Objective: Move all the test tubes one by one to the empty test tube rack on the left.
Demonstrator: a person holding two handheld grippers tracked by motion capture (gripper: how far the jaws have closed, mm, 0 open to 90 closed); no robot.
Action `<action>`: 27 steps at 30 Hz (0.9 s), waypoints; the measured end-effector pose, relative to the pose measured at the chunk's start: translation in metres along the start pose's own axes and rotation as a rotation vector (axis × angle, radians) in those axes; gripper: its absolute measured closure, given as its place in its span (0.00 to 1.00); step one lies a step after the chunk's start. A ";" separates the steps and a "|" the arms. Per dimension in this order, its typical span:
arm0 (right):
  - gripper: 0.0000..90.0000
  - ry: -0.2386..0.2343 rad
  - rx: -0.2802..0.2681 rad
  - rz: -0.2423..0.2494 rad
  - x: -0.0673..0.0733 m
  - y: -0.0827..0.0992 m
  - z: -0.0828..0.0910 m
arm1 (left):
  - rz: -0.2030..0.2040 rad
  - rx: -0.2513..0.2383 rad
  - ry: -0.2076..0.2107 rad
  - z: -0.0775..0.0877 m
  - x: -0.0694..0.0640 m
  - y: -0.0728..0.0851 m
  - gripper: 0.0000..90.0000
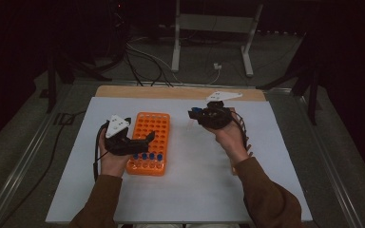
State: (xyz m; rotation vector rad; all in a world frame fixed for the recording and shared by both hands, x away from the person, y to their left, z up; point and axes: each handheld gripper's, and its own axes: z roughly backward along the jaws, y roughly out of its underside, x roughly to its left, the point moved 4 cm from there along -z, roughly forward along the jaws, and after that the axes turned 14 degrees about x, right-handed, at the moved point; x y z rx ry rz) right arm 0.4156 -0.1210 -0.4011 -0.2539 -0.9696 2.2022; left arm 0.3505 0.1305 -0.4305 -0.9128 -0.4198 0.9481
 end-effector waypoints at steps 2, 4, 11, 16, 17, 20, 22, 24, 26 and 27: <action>0.85 -0.010 0.001 0.007 0.005 -0.002 -0.002 | 0.001 -0.001 0.004 -0.001 -0.001 -0.002 0.02; 0.85 -0.020 0.001 0.013 0.010 -0.005 -0.003 | -0.001 -0.004 0.006 -0.002 -0.002 -0.003 0.02; 0.85 -0.049 0.008 0.037 0.026 -0.011 -0.009 | -0.014 0.000 0.009 -0.007 -0.007 -0.006 0.05; 0.85 -0.072 0.007 0.047 0.037 -0.017 -0.012 | -0.029 0.010 0.019 -0.009 -0.012 -0.009 0.08; 0.85 -0.075 0.008 0.051 0.039 -0.018 -0.013 | -0.038 0.015 0.018 -0.010 -0.013 -0.010 0.09; 0.85 -0.084 0.009 0.059 0.045 -0.021 -0.016 | -0.060 0.022 0.021 -0.012 -0.019 -0.012 0.14; 0.85 -0.092 0.005 0.062 0.049 -0.023 -0.017 | -0.067 0.026 0.022 -0.013 -0.022 -0.014 0.18; 0.85 -0.101 0.002 0.066 0.053 -0.025 -0.018 | -0.070 0.030 0.024 -0.015 -0.024 -0.015 0.19; 0.85 -0.108 -0.001 0.071 0.057 -0.028 -0.018 | -0.077 0.033 0.029 -0.015 -0.025 -0.016 0.25; 0.84 -0.114 -0.004 0.073 0.059 -0.029 -0.018 | -0.081 0.034 0.034 -0.016 -0.026 -0.016 0.26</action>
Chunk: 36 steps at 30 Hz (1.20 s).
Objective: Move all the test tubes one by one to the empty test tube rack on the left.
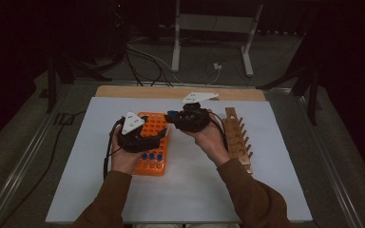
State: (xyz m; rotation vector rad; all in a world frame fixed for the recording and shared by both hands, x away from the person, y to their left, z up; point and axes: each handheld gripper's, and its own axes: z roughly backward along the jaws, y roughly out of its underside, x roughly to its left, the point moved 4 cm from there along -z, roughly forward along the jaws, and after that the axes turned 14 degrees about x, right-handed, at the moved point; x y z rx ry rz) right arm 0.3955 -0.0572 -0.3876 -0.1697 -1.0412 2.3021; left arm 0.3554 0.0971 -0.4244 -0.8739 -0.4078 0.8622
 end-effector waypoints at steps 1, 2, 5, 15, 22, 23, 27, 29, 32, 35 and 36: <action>0.85 -0.007 -0.002 -0.001 0.002 -0.001 0.000 | -0.004 0.000 0.008 0.000 -0.001 0.000 0.30; 0.84 -0.014 -0.005 -0.003 0.004 -0.003 0.000 | -0.008 -0.001 0.013 0.000 -0.001 -0.001 0.35; 0.85 -0.030 -0.010 0.003 0.008 -0.006 -0.002 | -0.015 -0.004 0.032 -0.001 -0.003 -0.002 0.45; 0.85 -0.058 -0.002 0.017 0.019 -0.010 -0.008 | -0.020 -0.005 0.071 -0.001 -0.005 -0.002 0.80; 0.84 -0.067 -0.007 0.012 0.019 -0.010 -0.009 | -0.034 -0.005 0.090 -0.001 -0.007 -0.002 0.86; 0.84 -0.069 -0.007 0.012 0.019 -0.010 -0.009 | -0.032 -0.006 0.090 -0.001 -0.007 -0.002 0.87; 0.64 -0.080 -0.025 0.001 0.017 -0.009 -0.007 | -0.025 -0.001 0.078 0.000 -0.004 -0.002 0.87; 0.54 -0.089 -0.032 -0.008 0.015 -0.008 -0.006 | -0.020 0.000 0.069 0.000 -0.002 -0.001 0.87; 0.41 -0.087 -0.043 -0.019 0.011 -0.006 -0.003 | -0.011 0.002 0.057 0.002 0.003 -0.001 0.87; 0.29 -0.076 -0.053 -0.021 0.007 -0.004 0.000 | 0.010 0.001 0.053 0.003 0.008 0.001 0.87; 0.26 -0.066 -0.053 -0.021 0.005 -0.002 0.001 | 0.017 0.001 0.052 0.004 0.010 0.003 0.87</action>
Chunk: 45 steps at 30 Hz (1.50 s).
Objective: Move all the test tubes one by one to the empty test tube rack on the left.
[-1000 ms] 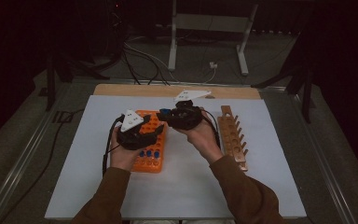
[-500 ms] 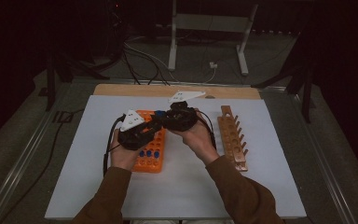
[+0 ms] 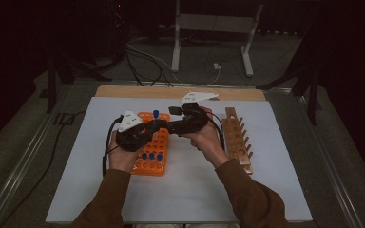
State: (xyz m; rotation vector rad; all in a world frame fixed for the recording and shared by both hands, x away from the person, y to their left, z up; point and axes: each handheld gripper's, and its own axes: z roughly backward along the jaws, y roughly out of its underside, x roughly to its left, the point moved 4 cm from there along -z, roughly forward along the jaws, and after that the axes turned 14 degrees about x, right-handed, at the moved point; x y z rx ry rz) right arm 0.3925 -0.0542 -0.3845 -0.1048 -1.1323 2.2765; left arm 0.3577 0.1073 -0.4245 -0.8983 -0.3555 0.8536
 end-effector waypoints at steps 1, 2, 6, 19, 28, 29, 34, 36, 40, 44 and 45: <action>0.21 0.008 -0.001 -0.005 -0.002 0.001 0.001 | 0.005 -0.004 -0.001 0.001 0.002 0.001 0.87; 0.18 0.018 0.000 -0.007 -0.004 0.003 0.002 | 0.010 -0.006 -0.002 0.002 0.003 0.002 0.87; 0.13 0.052 0.001 -0.010 -0.013 0.010 0.006 | 0.027 -0.007 -0.012 0.005 0.009 0.008 0.87; 0.03 0.153 -0.002 -0.013 -0.040 0.034 0.018 | 0.081 -0.019 -0.034 0.018 0.024 0.027 0.87; 0.01 0.192 -0.018 -0.052 -0.058 0.051 0.028 | 0.108 -0.014 -0.044 0.026 0.031 0.042 0.87; 0.01 0.194 -0.019 -0.057 -0.060 0.053 0.030 | 0.109 -0.013 -0.046 0.027 0.031 0.044 0.87; 0.01 0.208 -0.024 -0.079 -0.068 0.063 0.038 | 0.119 -0.008 -0.046 0.030 0.032 0.053 0.87; 0.01 0.213 -0.027 -0.084 -0.071 0.066 0.041 | 0.124 -0.009 -0.043 0.031 0.032 0.057 0.87; 0.01 0.220 -0.029 -0.097 -0.076 0.074 0.046 | 0.131 -0.004 -0.041 0.032 0.032 0.064 0.87; 0.01 0.227 -0.032 -0.105 -0.080 0.080 0.051 | 0.133 0.004 -0.040 0.032 0.032 0.070 0.87; 0.01 0.228 -0.034 -0.108 -0.081 0.082 0.051 | 0.132 0.004 -0.039 0.032 0.031 0.071 0.87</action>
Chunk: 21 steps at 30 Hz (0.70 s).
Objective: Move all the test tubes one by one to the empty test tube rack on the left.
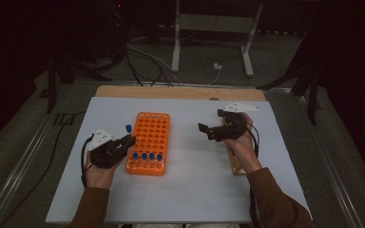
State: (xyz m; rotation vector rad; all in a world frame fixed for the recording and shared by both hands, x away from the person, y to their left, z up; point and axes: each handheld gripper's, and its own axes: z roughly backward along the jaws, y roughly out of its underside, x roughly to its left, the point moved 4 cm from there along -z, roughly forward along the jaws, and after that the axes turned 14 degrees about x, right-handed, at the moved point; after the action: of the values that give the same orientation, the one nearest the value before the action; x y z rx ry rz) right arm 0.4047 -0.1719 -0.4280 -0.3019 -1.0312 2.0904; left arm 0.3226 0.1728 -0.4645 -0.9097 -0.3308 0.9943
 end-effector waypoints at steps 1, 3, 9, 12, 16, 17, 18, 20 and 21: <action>0.01 -0.001 -0.001 -0.002 -0.001 0.001 0.001 | 0.004 -0.001 0.001 0.000 0.000 0.001 0.87; 0.01 0.002 -0.004 -0.006 -0.003 0.003 0.002 | 0.005 0.000 0.002 0.001 0.000 0.004 0.87; 0.01 0.004 -0.010 -0.013 -0.005 0.007 0.006 | 0.009 0.004 0.004 0.003 0.000 0.012 0.87; 0.01 0.006 -0.011 -0.014 -0.006 0.008 0.007 | 0.007 0.009 0.006 0.004 -0.001 0.015 0.87; 0.01 0.004 -0.013 -0.021 -0.008 0.010 0.007 | 0.007 0.012 0.010 0.004 -0.003 0.019 0.87; 0.01 0.005 -0.013 -0.023 -0.008 0.010 0.008 | 0.004 0.015 0.010 0.004 -0.003 0.020 0.87; 0.01 0.004 -0.014 -0.025 -0.008 0.011 0.008 | 0.003 0.016 0.011 0.004 -0.003 0.021 0.87; 0.01 0.003 -0.015 -0.028 -0.009 0.012 0.008 | 0.003 0.019 0.011 0.005 -0.003 0.022 0.87; 0.01 0.003 -0.015 -0.028 -0.009 0.012 0.008 | 0.002 0.021 0.010 0.005 -0.003 0.024 0.87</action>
State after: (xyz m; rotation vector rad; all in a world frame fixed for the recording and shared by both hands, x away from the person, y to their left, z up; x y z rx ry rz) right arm 0.3999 -0.1877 -0.4328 -0.2968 -1.0442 2.0575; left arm 0.3043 0.1781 -0.4795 -0.8959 -0.3105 0.9928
